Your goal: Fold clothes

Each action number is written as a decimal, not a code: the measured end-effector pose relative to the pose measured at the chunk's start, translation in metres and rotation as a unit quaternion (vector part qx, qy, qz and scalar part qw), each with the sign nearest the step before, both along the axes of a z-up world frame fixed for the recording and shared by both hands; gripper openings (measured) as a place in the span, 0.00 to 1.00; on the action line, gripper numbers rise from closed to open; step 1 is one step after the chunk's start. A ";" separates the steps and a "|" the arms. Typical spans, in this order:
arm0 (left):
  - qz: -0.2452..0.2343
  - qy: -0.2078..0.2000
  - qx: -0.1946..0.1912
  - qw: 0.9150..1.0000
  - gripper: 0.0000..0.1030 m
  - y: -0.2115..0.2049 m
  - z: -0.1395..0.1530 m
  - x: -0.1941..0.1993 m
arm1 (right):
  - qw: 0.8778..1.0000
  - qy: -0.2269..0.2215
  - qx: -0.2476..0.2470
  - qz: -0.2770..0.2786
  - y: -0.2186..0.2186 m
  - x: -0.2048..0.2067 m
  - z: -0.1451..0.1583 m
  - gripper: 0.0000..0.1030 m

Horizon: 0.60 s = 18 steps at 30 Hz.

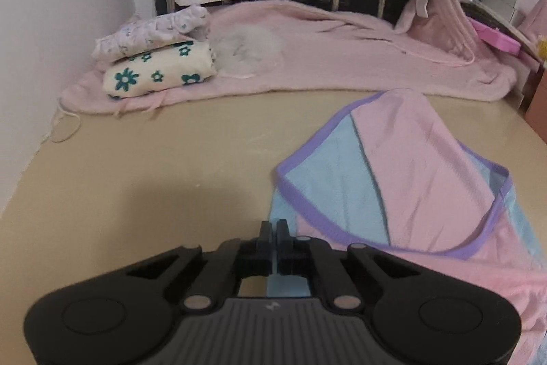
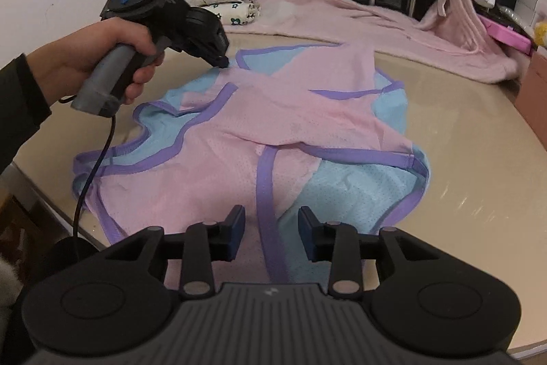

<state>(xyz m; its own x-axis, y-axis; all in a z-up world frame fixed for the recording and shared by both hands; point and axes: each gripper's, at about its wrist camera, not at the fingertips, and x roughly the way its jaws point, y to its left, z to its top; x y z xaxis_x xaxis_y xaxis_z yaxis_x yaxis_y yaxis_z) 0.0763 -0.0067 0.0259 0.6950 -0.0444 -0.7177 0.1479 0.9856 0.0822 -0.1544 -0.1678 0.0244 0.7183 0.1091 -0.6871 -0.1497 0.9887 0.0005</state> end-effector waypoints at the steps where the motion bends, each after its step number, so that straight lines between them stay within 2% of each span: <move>1: 0.013 -0.003 0.020 1.000 0.00 0.003 0.000 -0.004 | 1.000 0.003 -0.004 -0.002 -0.002 0.002 0.001 0.33; 3: 0.042 -0.011 0.064 0.997 0.00 0.010 0.000 -0.017 | 1.000 0.009 -0.013 -0.006 -0.007 0.006 0.003 0.33; 6: 0.066 -0.007 0.057 0.996 0.00 0.028 0.002 -0.057 | 0.999 0.017 -0.022 -0.016 -0.025 0.020 0.005 0.34; 7: 0.063 0.003 0.035 0.997 0.00 0.035 0.005 -0.066 | 0.999 0.017 -0.032 -0.020 -0.030 0.025 0.004 0.34; 9: 0.053 -0.001 -0.052 0.997 0.06 0.049 0.019 -0.067 | 0.996 0.018 -0.072 -0.048 -0.040 0.036 0.005 0.34; 10: 0.048 -0.005 -0.097 0.994 0.09 0.057 0.027 -0.067 | 0.994 0.019 -0.092 -0.062 -0.046 0.041 0.005 0.34; 12: 0.035 -0.005 -0.121 0.992 0.17 0.055 0.036 -0.040 | 0.995 0.013 -0.069 -0.068 -0.054 0.038 0.012 0.33; 14: 0.024 0.005 -0.123 0.992 0.40 0.047 0.039 -0.007 | 0.997 0.003 -0.035 -0.064 -0.059 0.030 0.020 0.33; 16: 0.018 0.027 -0.100 0.994 0.39 0.027 0.036 0.030 | 0.998 -0.016 -0.021 -0.052 -0.051 0.016 0.024 0.34; 18: -0.005 0.036 -0.096 0.995 0.40 0.007 0.031 0.058 | 0.999 -0.018 -0.011 -0.042 -0.040 0.009 0.022 0.34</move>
